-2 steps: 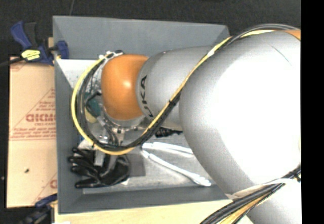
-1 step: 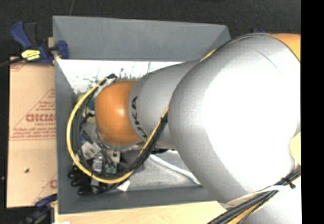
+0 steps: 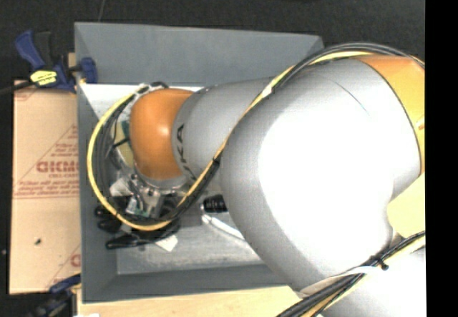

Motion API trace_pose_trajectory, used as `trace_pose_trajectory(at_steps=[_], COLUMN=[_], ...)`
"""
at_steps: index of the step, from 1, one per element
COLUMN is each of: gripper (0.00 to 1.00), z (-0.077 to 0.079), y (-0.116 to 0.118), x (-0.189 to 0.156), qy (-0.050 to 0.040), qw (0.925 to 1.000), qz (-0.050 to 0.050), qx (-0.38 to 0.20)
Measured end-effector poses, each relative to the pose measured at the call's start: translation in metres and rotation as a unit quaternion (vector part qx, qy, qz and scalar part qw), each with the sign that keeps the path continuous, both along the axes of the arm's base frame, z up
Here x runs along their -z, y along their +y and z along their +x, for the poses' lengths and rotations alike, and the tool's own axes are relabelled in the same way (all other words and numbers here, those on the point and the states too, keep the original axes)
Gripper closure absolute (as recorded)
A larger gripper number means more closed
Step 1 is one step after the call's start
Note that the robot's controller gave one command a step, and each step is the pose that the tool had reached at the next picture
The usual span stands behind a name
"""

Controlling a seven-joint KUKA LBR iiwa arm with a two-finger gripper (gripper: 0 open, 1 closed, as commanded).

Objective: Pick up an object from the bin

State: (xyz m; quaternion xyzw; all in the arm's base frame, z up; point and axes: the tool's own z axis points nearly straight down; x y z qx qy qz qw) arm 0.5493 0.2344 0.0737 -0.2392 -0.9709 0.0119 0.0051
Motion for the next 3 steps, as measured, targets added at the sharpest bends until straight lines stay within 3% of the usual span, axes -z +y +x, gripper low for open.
trace_pose_trajectory(at_steps=[2, 3], gripper=[1.00, 1.00], z=[0.000, 0.000], y=[-0.002, -0.006], x=[-0.007, -0.044], qy=[-0.0010, 0.0018], qw=[1.0000, 1.0000], qz=[-0.001, -0.004], qx=[0.000, 0.001])
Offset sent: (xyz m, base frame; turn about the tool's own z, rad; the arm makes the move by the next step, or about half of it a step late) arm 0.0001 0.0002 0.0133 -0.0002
